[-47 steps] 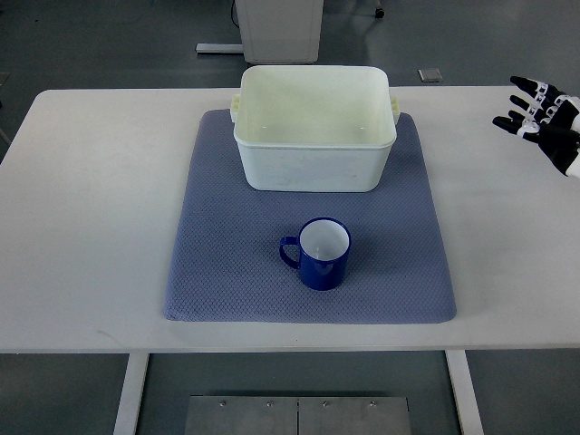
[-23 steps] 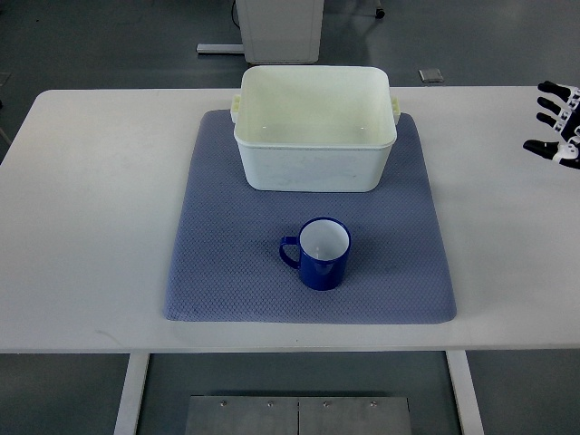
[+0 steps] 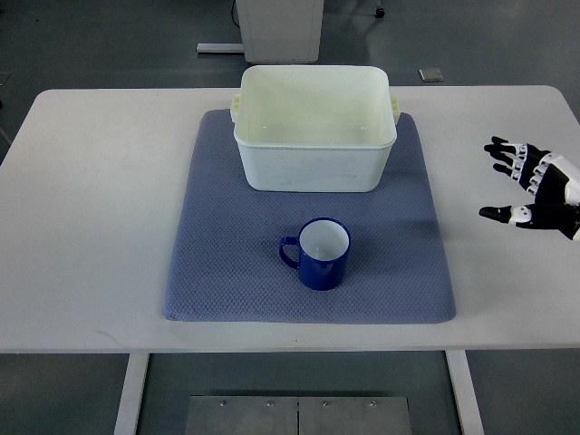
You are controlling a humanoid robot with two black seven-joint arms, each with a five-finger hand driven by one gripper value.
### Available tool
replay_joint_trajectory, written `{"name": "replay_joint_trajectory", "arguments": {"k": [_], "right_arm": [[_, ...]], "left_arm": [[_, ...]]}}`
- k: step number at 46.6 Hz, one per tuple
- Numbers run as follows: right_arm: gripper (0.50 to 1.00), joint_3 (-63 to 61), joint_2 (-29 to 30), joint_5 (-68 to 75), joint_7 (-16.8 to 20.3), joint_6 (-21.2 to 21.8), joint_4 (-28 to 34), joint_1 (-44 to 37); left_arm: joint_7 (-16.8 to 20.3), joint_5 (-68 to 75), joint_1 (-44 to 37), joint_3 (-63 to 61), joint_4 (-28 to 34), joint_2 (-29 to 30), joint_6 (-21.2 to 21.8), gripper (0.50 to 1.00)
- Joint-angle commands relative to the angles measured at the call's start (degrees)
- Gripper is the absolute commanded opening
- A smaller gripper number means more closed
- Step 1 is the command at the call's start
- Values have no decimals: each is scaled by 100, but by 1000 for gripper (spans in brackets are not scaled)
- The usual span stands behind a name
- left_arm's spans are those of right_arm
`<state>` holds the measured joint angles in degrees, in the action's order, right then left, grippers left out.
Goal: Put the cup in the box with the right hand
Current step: 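Move the right hand toward the blue mug, fingers open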
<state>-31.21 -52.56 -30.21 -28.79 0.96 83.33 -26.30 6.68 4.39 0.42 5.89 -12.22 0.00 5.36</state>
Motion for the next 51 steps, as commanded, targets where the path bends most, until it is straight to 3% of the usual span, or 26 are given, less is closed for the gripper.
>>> {"name": "replay_joint_trajectory", "arguments": {"k": [1,24,51], "right_arm": [[1000,150,97,-160,-13,1,-1,2],[1000,660,747,-389,-4,-289,-1,-33],[1000,809,1064,-450,-4,-404,-1,-59]], "left_arm": [[0,0,2,0,0,0,0,1000],[0,0,2,0,0,0,0,1000],[0,0,2,0,0,0,0,1000]]}}
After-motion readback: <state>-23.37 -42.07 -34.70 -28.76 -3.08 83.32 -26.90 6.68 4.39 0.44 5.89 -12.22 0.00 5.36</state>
